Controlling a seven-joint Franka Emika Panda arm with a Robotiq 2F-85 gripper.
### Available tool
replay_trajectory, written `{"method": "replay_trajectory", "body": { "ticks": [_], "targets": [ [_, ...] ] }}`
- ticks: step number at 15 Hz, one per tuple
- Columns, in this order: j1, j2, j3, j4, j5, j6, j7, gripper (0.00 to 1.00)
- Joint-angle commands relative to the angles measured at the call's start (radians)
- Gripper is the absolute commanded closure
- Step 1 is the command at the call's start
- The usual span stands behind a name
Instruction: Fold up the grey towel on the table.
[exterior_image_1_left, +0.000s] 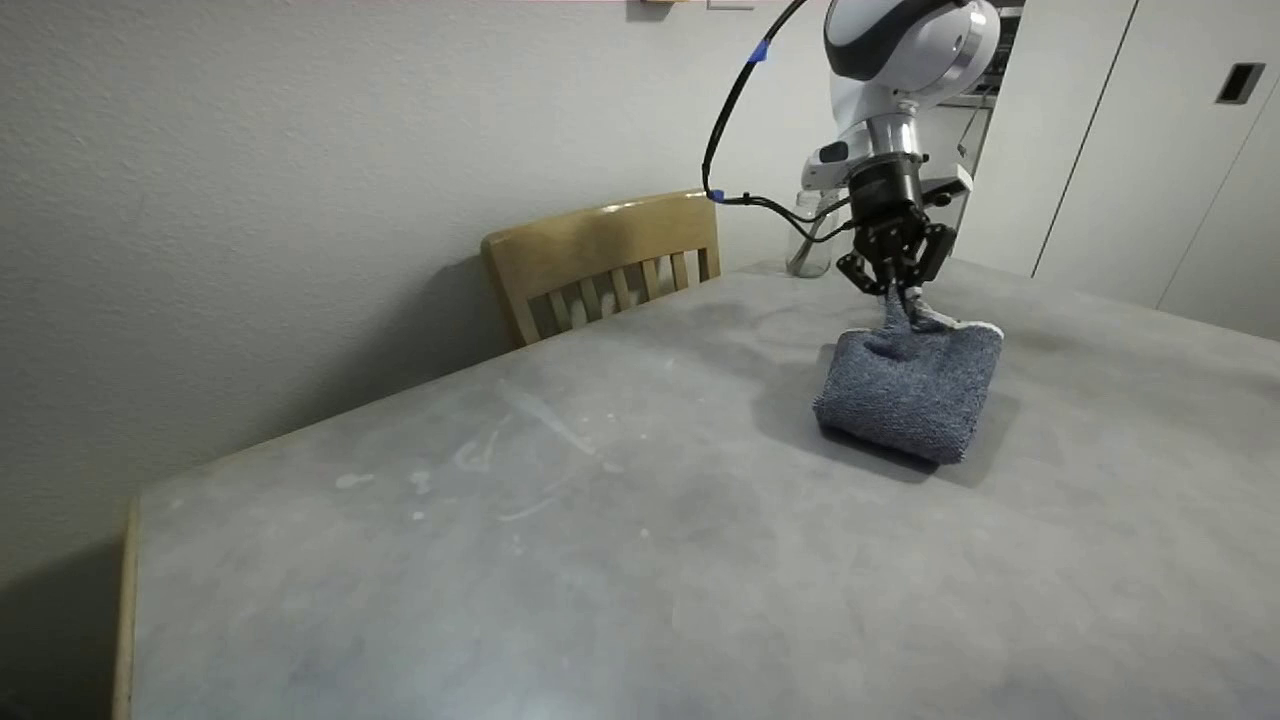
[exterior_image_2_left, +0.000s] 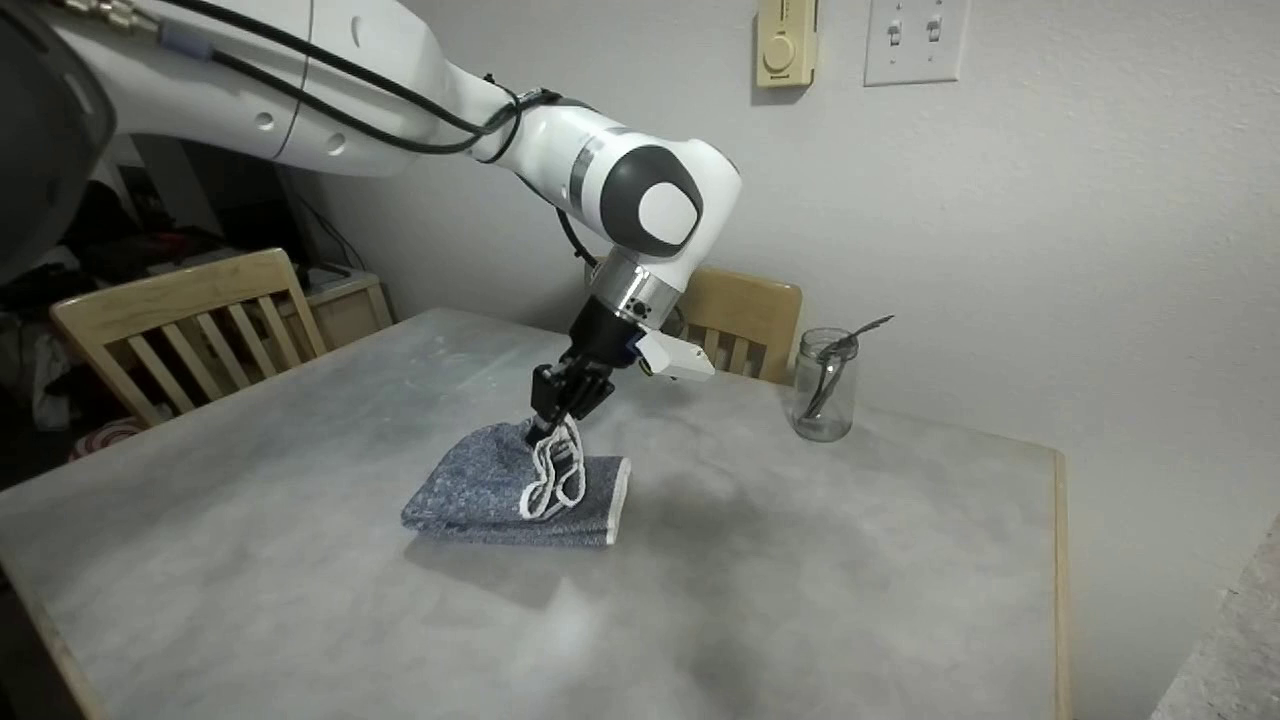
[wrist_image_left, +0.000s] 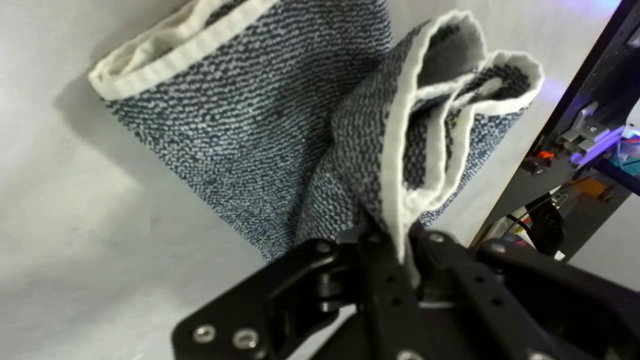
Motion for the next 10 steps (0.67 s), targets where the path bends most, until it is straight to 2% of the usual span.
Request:
{"method": "replay_trajectory", "body": {
  "ticks": [1,4,5,7,8,9,10],
  "targets": [
    [0.0,0.0,0.0,0.001,0.0,0.0,0.0,0.9],
    [0.0,0.0,0.0,0.002,0.0,0.0,0.0,0.9],
    [0.0,-0.002,-0.001,-0.001,0.003,0.007,0.008,0.98],
    [0.004,-0.011,-0.002,-0.009,0.004,0.017,0.022,0.98],
    [0.006,-0.017,-0.003,-0.015,0.003,0.022,0.028,0.65],
    [0.007,-0.02,-0.004,-0.018,0.006,0.03,0.04,0.64],
    [0.009,-0.027,-0.005,-0.023,0.004,0.038,0.047,0.58]
  ]
}}
